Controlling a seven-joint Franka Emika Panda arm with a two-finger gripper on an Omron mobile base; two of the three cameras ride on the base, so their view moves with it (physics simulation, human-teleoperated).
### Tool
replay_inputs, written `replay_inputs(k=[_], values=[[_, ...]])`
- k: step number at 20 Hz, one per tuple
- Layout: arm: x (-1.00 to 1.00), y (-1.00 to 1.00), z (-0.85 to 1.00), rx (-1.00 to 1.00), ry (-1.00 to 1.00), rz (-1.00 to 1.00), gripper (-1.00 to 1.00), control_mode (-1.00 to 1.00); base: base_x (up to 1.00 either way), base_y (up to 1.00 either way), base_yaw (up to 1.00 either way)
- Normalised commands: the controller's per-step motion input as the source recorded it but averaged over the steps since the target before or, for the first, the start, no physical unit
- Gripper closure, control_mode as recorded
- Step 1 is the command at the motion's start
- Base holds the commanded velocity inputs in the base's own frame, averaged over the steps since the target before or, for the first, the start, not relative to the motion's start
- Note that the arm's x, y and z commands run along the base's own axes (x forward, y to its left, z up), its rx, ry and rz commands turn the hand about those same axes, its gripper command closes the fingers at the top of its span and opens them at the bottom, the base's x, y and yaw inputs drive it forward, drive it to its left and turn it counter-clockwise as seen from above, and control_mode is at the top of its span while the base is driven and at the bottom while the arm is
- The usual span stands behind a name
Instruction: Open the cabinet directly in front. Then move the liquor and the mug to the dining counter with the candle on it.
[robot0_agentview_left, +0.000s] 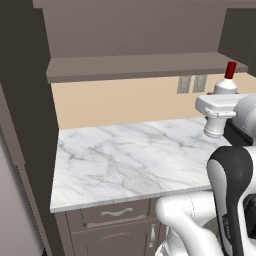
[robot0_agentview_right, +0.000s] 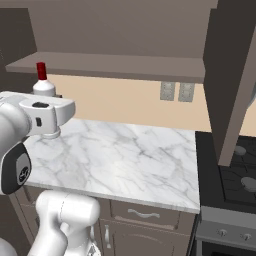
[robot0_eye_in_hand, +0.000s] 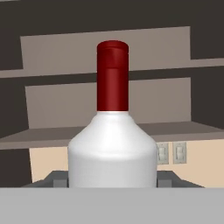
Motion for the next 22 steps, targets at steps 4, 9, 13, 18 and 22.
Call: replay_inputs(k=[4,9,13,18,22], values=[[0.00,-0.06,0.00,0.02,0.00,0.00,1.00,-1.00,0.00,0.00,0.00],[-0.03,-0.02,0.00,0.00,-0.02,0.00,1.00,1.00,-0.03,-0.02,0.00],[0.00,0.00,0.00,0.00,0.00,0.00,1.00,1.00,-0.51,-0.17,-0.03],[0.00,0.00,0.00,0.00,0.00,0.00,1.00,1.00,-0.67,-0.19,-0.11],[0.00,0.00,0.00,0.00,0.00,0.00,1.00,1.00,-0.48,-0.18,-0.16]])
